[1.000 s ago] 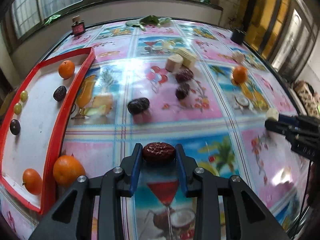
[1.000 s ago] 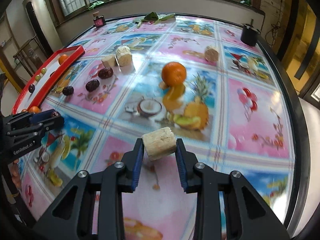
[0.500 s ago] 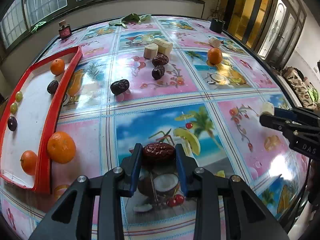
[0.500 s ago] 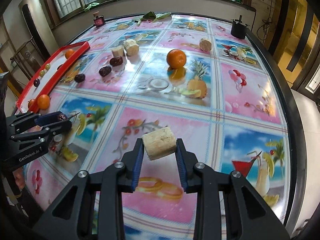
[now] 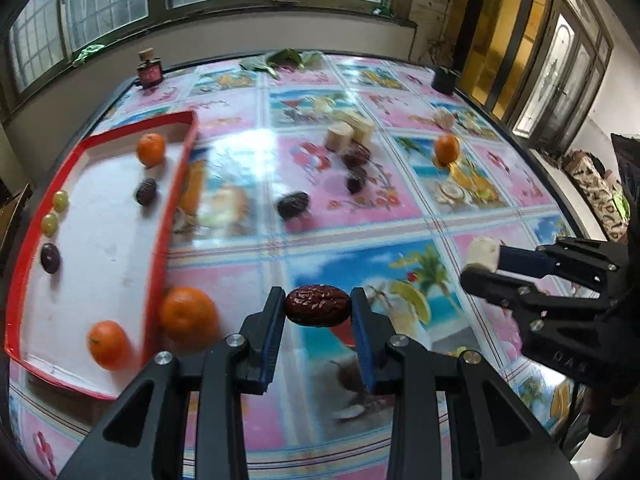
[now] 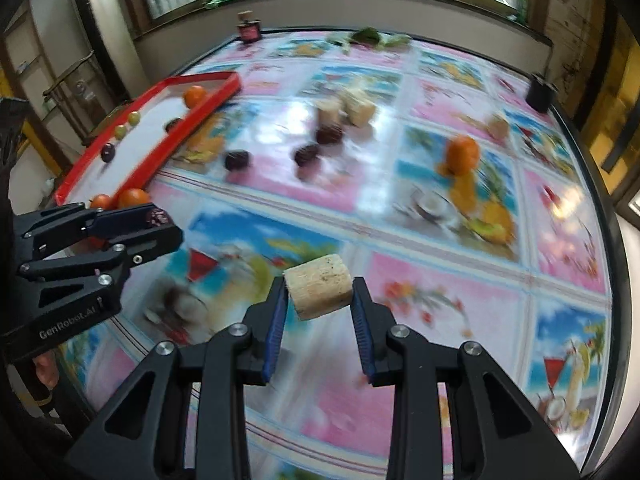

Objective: Organize fruits
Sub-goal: 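Carry the pale cube and date into the red tray and open both grippers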

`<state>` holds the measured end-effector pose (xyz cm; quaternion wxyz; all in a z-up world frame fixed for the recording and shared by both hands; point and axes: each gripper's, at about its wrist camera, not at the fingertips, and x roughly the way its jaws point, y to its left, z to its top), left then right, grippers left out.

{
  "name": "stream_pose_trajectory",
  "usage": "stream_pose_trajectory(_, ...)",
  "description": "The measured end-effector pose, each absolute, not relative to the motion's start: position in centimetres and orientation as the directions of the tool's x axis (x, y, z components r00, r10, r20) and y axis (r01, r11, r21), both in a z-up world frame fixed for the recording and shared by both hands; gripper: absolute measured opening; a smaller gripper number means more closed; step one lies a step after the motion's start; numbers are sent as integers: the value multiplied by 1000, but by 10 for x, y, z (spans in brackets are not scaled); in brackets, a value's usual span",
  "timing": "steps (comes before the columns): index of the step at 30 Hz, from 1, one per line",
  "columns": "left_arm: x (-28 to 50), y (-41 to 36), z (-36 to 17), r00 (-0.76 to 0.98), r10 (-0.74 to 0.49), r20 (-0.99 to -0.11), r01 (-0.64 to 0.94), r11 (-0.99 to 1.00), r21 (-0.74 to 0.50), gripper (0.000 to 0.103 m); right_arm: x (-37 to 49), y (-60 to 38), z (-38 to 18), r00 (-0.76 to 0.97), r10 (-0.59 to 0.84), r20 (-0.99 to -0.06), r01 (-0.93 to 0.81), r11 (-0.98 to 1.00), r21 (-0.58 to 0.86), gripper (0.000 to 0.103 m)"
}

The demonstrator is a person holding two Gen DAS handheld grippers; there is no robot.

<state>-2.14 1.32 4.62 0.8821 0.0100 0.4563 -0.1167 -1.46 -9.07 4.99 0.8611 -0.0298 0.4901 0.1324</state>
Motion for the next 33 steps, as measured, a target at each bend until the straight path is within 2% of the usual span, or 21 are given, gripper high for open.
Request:
stream_pose_trajectory(8, -11, 61, 63, 602, -153, -784, 138, 987, -86, 32, 17, -34, 68, 497, 250, -831, -342, 937, 78, 34)
stream_pose_trajectory(20, 13, 158, 65, 627, -13, -779, -49, 997, -57, 32, 63, 64, 82, 488, 316, -814, -477, 877, 54, 34)
stream_pose_trajectory(33, 23, 225, 37, 571, 56, -819, -175, 983, -55, 32, 93, 154, 50, 407, 339, -848, -592, 805, 38, 34)
